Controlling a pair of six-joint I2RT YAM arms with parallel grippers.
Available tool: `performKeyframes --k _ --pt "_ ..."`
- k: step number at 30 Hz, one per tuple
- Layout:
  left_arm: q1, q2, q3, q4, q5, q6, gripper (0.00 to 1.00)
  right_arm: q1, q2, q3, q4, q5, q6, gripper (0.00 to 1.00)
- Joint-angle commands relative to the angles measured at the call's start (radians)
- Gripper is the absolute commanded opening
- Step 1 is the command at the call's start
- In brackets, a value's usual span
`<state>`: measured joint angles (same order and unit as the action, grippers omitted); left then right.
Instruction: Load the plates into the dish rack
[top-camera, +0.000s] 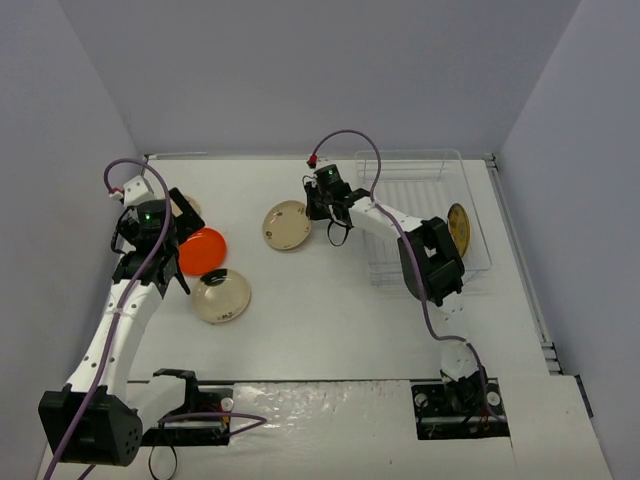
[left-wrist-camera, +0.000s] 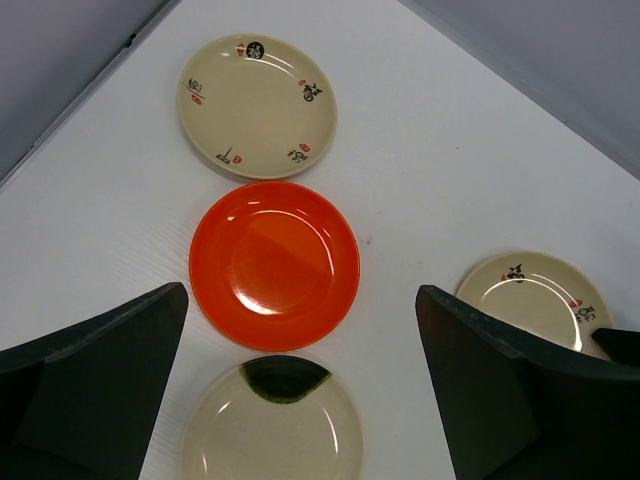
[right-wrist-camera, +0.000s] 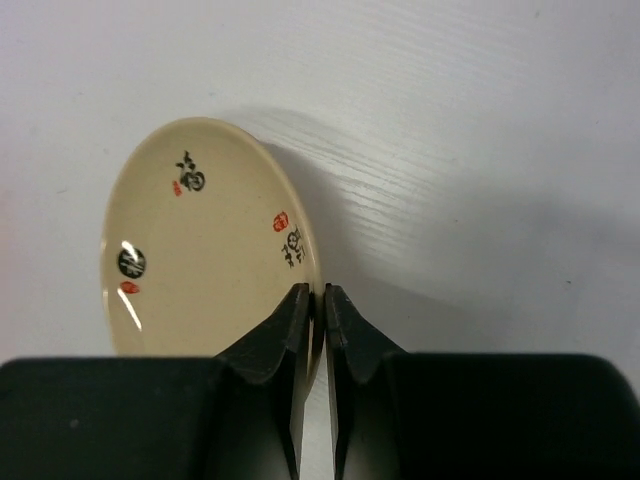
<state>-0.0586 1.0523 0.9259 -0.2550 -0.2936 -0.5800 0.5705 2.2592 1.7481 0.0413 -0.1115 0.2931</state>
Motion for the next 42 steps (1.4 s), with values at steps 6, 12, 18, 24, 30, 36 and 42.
performKeyframes --k 6,12,18,24,30,36,42 --pt "0.005 0.000 0.033 0.037 -0.021 -0.008 0.97 -0.003 -0.337 -0.102 0.201 0.041 -0.153 0.00" --pt "0.006 0.014 0.040 0.041 -0.007 -0.009 0.97 0.005 -0.492 -0.148 0.204 0.244 -0.291 0.00" --pt "0.006 0.010 0.036 0.043 -0.020 -0.015 0.97 0.005 -0.636 -0.168 0.164 0.586 -0.510 0.00" --pt "0.005 0.026 0.042 0.052 -0.020 -0.015 0.97 0.009 -0.701 -0.280 0.259 1.041 -0.745 0.00" --pt "0.005 0.059 0.050 0.053 -0.022 -0.013 0.97 -0.007 -0.680 -0.344 0.357 1.307 -1.070 0.00" --pt "0.005 0.065 0.058 0.045 -0.016 0.001 0.97 -0.097 -0.655 -0.372 0.250 1.194 -1.092 0.00" --pt "0.005 0.052 0.053 0.049 -0.022 0.007 0.97 -0.146 -0.640 -0.413 0.173 1.086 -1.098 0.00"
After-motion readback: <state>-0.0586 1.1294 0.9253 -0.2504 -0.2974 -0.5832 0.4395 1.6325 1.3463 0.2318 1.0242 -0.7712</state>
